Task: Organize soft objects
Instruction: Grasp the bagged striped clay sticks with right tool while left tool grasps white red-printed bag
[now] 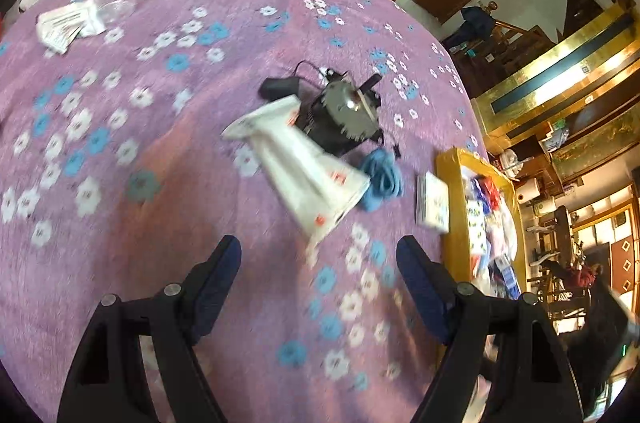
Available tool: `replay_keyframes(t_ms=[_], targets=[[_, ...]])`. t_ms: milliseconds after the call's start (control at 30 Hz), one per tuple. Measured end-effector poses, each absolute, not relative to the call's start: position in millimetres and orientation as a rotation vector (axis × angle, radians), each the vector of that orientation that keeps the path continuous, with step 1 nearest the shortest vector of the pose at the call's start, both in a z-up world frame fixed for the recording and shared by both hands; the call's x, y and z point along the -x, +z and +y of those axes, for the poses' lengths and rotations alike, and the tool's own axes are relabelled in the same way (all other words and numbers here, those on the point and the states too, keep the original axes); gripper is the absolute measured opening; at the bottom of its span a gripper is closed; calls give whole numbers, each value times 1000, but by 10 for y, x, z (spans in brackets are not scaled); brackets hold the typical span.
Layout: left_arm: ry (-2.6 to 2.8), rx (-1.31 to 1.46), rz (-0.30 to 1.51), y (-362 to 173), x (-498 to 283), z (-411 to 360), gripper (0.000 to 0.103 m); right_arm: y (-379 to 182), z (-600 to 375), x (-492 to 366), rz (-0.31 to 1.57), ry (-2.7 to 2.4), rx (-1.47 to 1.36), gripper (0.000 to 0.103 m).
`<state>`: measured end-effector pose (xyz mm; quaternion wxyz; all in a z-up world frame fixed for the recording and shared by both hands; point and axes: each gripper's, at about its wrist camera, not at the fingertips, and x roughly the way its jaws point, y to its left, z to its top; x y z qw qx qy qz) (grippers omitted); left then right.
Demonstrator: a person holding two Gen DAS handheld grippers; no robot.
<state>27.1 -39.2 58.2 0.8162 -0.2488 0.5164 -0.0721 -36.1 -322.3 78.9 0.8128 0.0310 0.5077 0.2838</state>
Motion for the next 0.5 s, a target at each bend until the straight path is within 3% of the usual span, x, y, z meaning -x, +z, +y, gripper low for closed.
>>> replay_keyframes(t_ms=[500], targets=[[25,617,1125,155,-1057,-494,78,1053,-3803,664,987,573,-97,45]])
